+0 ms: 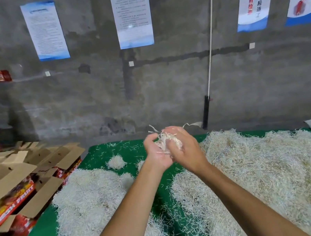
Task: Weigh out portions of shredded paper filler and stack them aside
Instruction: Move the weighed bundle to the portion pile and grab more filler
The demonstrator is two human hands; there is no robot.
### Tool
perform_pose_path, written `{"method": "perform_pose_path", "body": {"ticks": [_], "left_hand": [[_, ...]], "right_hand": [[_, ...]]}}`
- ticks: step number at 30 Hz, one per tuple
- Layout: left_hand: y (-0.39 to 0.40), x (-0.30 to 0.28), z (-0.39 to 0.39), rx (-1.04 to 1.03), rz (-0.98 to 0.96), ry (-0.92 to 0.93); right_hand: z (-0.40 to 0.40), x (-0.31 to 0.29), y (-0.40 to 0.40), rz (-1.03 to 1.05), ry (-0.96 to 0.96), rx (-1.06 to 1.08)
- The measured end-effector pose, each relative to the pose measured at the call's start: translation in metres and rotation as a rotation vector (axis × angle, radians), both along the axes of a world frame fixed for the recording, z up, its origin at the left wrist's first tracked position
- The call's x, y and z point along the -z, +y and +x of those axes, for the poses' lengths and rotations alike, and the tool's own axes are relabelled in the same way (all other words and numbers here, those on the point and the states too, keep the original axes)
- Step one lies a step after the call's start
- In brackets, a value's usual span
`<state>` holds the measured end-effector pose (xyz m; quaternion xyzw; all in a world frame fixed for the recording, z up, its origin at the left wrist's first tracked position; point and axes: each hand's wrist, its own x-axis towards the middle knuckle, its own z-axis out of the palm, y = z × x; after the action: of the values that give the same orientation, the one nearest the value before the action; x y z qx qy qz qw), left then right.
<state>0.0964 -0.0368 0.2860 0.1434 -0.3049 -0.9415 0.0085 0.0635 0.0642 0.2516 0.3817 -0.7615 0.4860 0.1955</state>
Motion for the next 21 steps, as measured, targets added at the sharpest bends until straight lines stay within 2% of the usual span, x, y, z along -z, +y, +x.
{"method": "perform_pose_path", "body": {"ticks": [1, 2, 3, 4, 5, 7, 9, 11, 13, 16, 19, 21], "left_hand": [[0.009, 0.004, 0.004, -0.074, 0.113, 0.080], [0.006, 0.010, 0.002, -0.130, 0.144, 0.056], [0.008, 0.020, -0.001, -0.105, 0.260, 0.044], [0.012, 0.020, 0.001, -0.043, 0.174, 0.002], [0.021, 0.033, 0.008, -0.042, -0.036, -0.032], [0.018, 0.043, 0.015, 0.174, -0.235, -0.113], [-0.004, 0.052, 0.009, 0.132, -0.144, -0.062], [-0.008, 0.063, 0.006, 0.040, -0.105, -0.128], [-0.005, 0.079, 0.009, -0.003, -0.150, -0.257], [-0.007, 0.110, 0.025, 0.204, -0.145, -0.275], [-0.003, 0.150, 0.043, 0.387, -0.320, -0.289], [0.002, 0.185, 0.058, 0.397, -0.605, -0.373]], "right_hand": [[0.009, 0.006, -0.005, 0.022, 0.027, -0.048], [0.016, 0.010, -0.011, 0.037, 0.041, -0.064], [0.019, 0.012, -0.016, 0.038, 0.032, -0.051], [0.017, 0.010, -0.017, 0.042, -0.007, -0.018], [0.015, 0.011, -0.013, 0.052, -0.055, 0.029], [0.003, 0.015, 0.005, 0.113, -0.106, 0.127], [0.006, 0.032, 0.021, 0.199, -0.125, 0.162], [0.022, 0.055, 0.026, 0.286, -0.124, 0.072], [0.036, 0.078, 0.028, 0.366, -0.115, -0.031], [0.044, 0.110, 0.045, 0.441, -0.234, -0.074], [0.052, 0.147, 0.071, 0.492, -0.358, -0.090], [0.058, 0.181, 0.087, 0.583, -0.382, -0.054]]}}
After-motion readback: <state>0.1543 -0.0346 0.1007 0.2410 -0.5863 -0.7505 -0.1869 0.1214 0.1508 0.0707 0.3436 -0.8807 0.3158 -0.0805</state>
